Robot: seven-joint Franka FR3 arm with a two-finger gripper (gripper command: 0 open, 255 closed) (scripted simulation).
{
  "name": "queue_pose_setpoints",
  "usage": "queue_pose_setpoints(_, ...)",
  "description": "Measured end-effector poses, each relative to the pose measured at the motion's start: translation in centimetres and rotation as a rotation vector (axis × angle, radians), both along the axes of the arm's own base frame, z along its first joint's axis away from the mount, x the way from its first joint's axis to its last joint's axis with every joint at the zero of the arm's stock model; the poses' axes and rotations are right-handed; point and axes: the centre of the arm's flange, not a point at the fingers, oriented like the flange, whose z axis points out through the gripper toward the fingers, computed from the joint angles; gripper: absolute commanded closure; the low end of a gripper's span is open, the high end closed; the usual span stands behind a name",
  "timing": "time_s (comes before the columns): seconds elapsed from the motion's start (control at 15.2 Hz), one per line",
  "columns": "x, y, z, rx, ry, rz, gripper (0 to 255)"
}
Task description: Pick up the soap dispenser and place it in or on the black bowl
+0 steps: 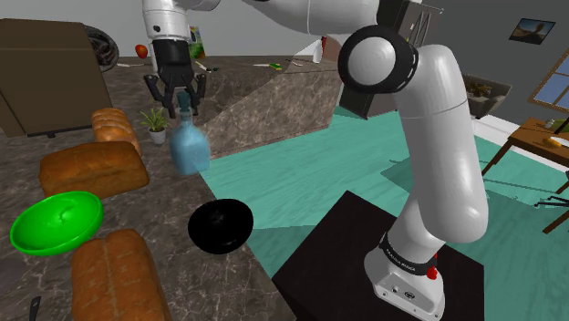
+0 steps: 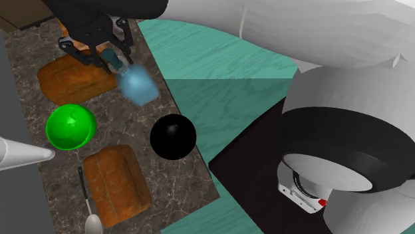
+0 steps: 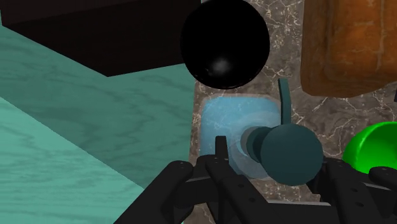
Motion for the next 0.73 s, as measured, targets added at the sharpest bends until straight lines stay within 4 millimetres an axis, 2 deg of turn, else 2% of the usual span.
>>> queue_pose_setpoints(0.13, -0.1, -0.1, 1.0, 0.0, 0.0, 0.0, 255)
queue_pose_setpoints(0.26, -1.3, 0.1, 1.8, 0.0, 0.0, 0.0, 255)
queue_pose_setpoints(0.73, -9.6, 1.9, 5.0, 0.001, 0.0, 0.001, 255)
